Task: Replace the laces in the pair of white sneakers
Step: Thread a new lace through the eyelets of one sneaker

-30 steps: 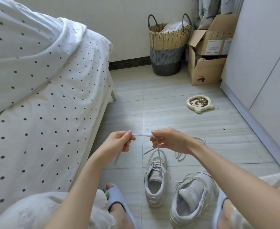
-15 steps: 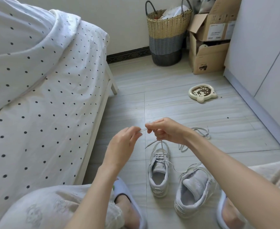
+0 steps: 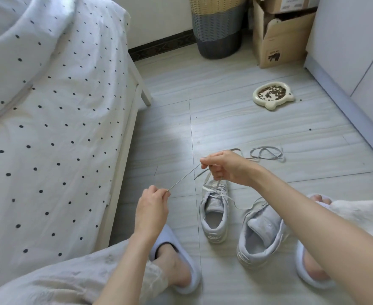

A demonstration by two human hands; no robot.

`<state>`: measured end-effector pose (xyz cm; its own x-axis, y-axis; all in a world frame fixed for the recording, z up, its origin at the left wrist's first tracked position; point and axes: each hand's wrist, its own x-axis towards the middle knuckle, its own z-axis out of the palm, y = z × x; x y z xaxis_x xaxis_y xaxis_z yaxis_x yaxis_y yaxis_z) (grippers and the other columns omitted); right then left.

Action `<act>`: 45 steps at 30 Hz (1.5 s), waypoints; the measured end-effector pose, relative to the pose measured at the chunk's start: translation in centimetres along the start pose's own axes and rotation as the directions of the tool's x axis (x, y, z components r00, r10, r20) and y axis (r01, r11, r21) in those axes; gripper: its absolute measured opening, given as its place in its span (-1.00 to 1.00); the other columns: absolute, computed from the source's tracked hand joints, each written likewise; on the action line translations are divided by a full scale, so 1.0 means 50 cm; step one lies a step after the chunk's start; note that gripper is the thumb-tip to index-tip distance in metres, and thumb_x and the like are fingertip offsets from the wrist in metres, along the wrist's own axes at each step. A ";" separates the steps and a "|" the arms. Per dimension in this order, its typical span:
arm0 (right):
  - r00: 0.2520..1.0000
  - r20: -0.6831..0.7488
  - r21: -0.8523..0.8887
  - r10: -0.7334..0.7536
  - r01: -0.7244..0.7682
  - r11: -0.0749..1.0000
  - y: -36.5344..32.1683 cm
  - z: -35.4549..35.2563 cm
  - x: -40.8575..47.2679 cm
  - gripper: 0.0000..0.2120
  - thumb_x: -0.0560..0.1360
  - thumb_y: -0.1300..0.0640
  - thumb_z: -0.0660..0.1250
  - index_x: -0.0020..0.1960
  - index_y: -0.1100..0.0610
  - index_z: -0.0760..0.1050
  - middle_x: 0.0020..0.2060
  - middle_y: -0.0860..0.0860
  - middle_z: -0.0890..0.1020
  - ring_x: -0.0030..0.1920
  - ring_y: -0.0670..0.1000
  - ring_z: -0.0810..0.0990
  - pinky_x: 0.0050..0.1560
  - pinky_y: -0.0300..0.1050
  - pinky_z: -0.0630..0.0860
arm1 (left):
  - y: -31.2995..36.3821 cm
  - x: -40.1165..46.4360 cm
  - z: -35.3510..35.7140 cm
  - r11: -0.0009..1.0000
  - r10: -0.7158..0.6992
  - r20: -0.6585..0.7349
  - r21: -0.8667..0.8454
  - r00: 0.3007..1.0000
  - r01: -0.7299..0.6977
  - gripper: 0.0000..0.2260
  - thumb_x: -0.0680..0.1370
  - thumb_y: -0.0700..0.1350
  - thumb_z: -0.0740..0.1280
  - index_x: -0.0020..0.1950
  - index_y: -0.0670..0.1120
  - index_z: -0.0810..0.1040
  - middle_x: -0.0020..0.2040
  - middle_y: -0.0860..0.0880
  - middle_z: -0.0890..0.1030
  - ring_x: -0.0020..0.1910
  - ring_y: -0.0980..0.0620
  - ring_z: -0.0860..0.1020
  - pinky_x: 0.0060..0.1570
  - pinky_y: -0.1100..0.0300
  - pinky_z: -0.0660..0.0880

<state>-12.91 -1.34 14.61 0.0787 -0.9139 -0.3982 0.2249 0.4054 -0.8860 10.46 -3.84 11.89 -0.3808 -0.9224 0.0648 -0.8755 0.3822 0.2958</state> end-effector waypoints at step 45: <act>0.720 -0.612 -0.675 -0.325 -0.262 0.690 0.393 0.040 0.180 -0.94 0.27 0.13 0.44 -0.25 0.06 0.64 -0.18 -0.03 0.55 -0.05 -0.01 0.27 -0.14 -0.02 0.37 | 0.041 0.103 0.374 0.195 -0.678 0.480 -0.613 0.557 0.766 -0.89 0.50 -0.27 0.35 -0.19 -0.09 0.54 -0.24 -0.05 0.58 -0.16 -0.02 0.52 -0.05 0.09 0.46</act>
<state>-5.82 -1.63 -5.91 -0.6113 -0.7782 -0.1439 -0.5209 0.5326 -0.6670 1.16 -6.74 -5.01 0.2385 -0.7460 -0.6217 -0.2801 -0.6658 0.6915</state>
